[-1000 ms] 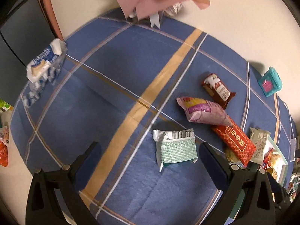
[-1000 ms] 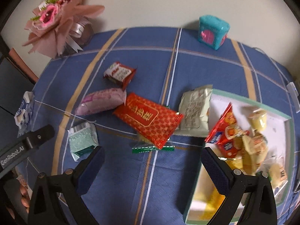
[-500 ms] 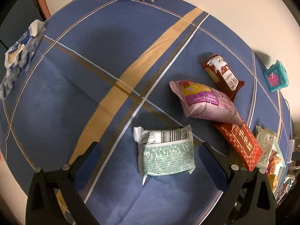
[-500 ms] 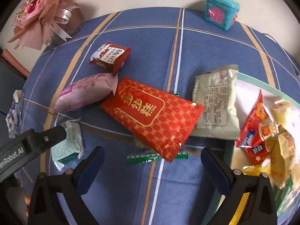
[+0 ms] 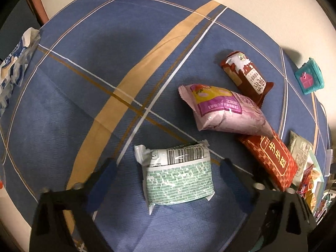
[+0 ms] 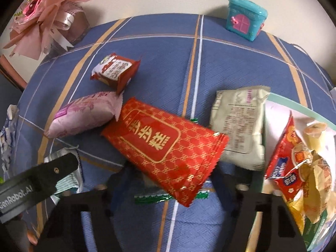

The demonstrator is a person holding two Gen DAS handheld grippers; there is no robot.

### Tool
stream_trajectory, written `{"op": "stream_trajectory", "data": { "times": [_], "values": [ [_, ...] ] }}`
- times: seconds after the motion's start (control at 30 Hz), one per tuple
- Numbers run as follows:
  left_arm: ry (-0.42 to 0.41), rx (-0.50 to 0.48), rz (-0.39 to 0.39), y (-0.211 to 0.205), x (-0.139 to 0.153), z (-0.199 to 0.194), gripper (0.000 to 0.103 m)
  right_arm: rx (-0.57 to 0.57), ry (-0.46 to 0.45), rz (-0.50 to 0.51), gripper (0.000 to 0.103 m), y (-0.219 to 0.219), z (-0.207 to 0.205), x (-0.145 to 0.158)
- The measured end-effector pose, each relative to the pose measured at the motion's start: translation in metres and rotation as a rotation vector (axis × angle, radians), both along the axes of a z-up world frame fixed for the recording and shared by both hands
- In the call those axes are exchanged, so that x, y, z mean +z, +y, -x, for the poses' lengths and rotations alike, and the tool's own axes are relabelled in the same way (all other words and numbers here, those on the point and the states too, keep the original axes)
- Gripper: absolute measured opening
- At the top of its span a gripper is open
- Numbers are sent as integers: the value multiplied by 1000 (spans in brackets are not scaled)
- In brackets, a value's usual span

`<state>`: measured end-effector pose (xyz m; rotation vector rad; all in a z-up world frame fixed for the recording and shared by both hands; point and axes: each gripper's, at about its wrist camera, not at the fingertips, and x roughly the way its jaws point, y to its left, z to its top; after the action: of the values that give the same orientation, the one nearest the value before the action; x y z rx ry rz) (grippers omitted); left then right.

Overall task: Organize snacks
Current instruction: 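Grasp the green barcode pack with the left tool while the right tool grasps the round biscuit pack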

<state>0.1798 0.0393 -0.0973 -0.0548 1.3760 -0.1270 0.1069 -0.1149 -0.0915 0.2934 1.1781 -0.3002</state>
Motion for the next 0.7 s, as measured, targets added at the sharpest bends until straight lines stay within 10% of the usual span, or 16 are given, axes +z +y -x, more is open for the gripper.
{"op": "stream_trajectory", "data": {
  "times": [0.17,0.7],
  "values": [
    [-2,-5,8,-7,-4,4,63,0,-7,-26,54,-6,6,4],
    [-25,-11,61,-11,20,43,62,-14,52,-88,53,-5,47,18]
  ]
}}
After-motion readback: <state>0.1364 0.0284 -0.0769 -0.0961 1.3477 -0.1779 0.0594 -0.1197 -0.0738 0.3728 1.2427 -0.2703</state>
